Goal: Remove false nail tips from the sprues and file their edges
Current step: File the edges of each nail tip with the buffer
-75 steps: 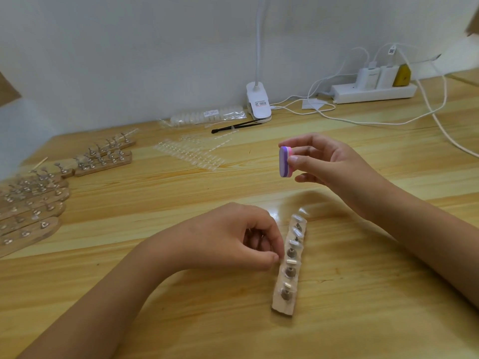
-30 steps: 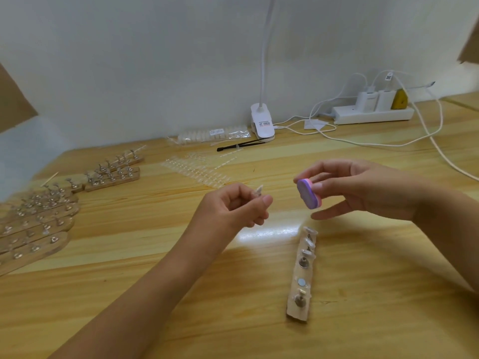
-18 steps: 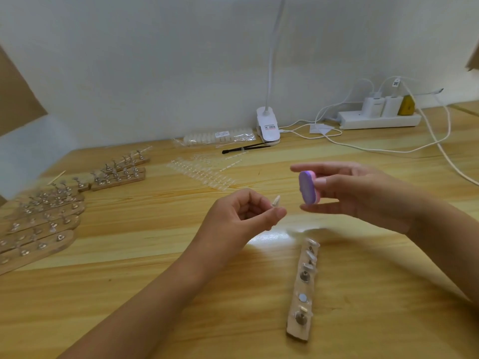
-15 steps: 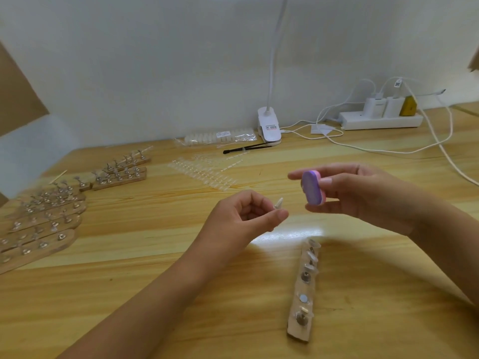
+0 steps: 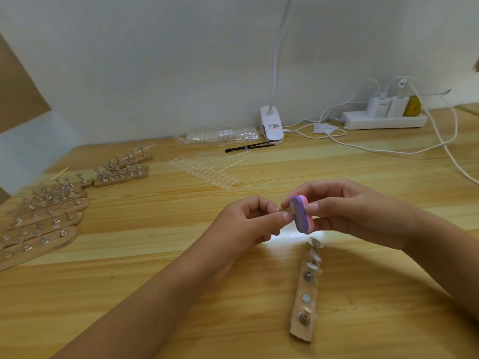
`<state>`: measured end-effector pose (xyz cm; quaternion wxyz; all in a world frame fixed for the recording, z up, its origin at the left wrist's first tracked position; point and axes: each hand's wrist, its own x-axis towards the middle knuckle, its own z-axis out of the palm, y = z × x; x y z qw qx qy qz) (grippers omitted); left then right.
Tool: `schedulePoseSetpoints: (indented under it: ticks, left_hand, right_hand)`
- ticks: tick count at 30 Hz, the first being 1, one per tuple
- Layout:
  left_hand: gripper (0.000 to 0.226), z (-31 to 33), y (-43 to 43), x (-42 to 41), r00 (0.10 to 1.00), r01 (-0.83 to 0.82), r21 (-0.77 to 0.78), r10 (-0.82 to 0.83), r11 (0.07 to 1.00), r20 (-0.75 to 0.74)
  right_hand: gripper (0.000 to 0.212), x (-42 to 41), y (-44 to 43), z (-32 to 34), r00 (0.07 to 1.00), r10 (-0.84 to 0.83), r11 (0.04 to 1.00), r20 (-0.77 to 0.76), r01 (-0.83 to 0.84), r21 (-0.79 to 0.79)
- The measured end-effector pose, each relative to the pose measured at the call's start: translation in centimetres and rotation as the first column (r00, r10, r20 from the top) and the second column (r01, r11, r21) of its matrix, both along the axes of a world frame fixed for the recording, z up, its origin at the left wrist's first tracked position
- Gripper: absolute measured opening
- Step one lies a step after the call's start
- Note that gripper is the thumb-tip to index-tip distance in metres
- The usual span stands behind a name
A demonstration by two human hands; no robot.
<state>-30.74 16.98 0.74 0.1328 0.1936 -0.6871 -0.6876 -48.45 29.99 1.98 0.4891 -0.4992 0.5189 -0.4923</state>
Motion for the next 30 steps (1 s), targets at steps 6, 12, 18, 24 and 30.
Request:
schedulePoseSetpoints:
  ticks: [6, 12, 18, 24, 30]
  left_hand:
    - [0.011, 0.1, 0.1, -0.1, 0.997, 0.061, 0.238, -0.047, 0.969, -0.064]
    - [0.016, 0.2, 0.3, -0.2, 0.988, 0.099, 0.343, -0.051, 0.934, -0.147]
    - [0.021, 0.1, 0.0, 0.0, 0.977, -0.12, 0.061, 0.129, 0.991, -0.172]
    - [0.008, 0.1, -0.1, 0.1, 0.986, -0.114, -0.035, 0.109, 0.993, -0.127]
    - [0.007, 0.1, 0.1, 0.1, 0.993, -0.086, 0.014, 0.087, 0.996, -0.082]
  right_hand:
    - [0.024, 0.5, -0.1, 0.1, 1.0, -0.011, 1.0, 0.021, 0.012, -0.022]
    - [0.031, 0.6, 0.0, 0.6, 0.995, -0.013, 0.997, 0.095, 0.02, -0.075]
    - [0.03, 0.5, 0.2, 1.0, 0.998, -0.047, 0.992, 0.052, 0.053, -0.114]
    - [0.027, 0.8, 0.5, 1.4, 0.995, -0.036, 0.98, -0.089, 0.018, -0.197]
    - [0.031, 1.1, 0.2, 1.0, 0.984, -0.029, 0.988, -0.178, 0.002, -0.152]
